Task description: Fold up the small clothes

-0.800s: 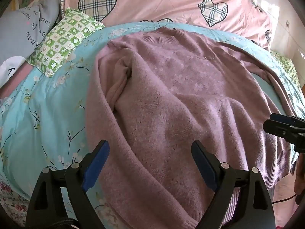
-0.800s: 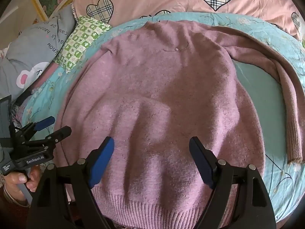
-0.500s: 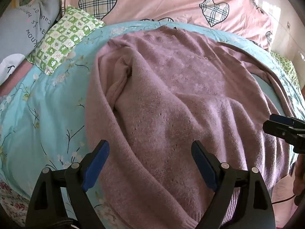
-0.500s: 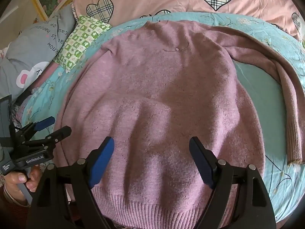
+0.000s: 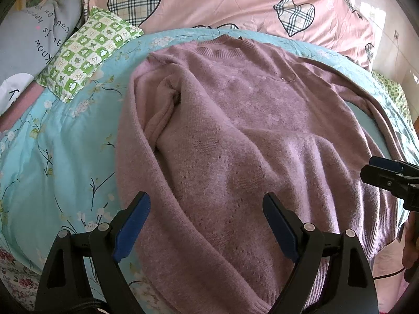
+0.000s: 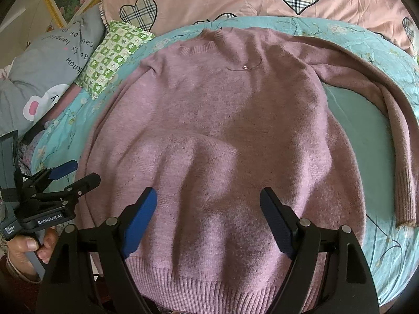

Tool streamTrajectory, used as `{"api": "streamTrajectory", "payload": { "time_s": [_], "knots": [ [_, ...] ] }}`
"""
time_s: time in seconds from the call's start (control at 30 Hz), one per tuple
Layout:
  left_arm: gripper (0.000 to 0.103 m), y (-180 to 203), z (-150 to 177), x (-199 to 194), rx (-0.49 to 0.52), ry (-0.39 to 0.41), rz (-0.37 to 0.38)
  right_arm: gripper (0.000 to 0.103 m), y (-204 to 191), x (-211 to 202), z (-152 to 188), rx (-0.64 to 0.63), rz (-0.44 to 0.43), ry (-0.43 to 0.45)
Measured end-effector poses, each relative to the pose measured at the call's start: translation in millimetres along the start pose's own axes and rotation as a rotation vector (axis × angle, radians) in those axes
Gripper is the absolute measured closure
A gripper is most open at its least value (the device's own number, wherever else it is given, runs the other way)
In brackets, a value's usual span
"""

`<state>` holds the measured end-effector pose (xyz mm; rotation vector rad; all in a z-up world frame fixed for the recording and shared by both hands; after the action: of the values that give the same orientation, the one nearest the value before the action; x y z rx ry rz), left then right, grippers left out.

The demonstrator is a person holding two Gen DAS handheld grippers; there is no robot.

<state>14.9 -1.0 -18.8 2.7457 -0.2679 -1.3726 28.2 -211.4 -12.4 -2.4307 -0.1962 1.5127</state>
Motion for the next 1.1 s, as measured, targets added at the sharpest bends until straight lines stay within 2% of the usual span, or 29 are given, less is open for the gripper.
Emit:
{"api": "streamTrajectory", "payload": {
  "time_s": [0.5,0.8,0.97,1.1],
  "knots": [
    [0.016,-2.3,-0.3,3.2,-0.031,0.004,0.026,0.022,-7.9,-4.5,-1.0,0.006,-0.002,-0.002],
    [0.016,3.2,-3.8,1.6,-0.012,0.041,0.038,0.022,-7.7,-3.3,-1.4,0.021,-0.007,-0.001],
    [0.015,2.3,-2.1,2.5,-0.003,-0.005,0.022,0.022,-6.4,0.5,-2.1,0.027,-0.011,-0.002],
    [0.015,0.7,-2.7,3.5,-0.009,-0.005,0.027,0.022,-7.7,0.2,-1.8,0.027,-0.01,-0.001]
  ]
}}
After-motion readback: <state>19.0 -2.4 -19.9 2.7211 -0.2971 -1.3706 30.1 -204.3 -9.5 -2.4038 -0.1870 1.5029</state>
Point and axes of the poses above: each gripper's, at about its wrist camera, not at the fingertips, and x roughly the way its jaws point, y to its right, z to its underside, the point moved 2 cm from there along x, roughly the way its jaws point, and after that the axes turned 10 degrees about z, right-handed, at the moved point
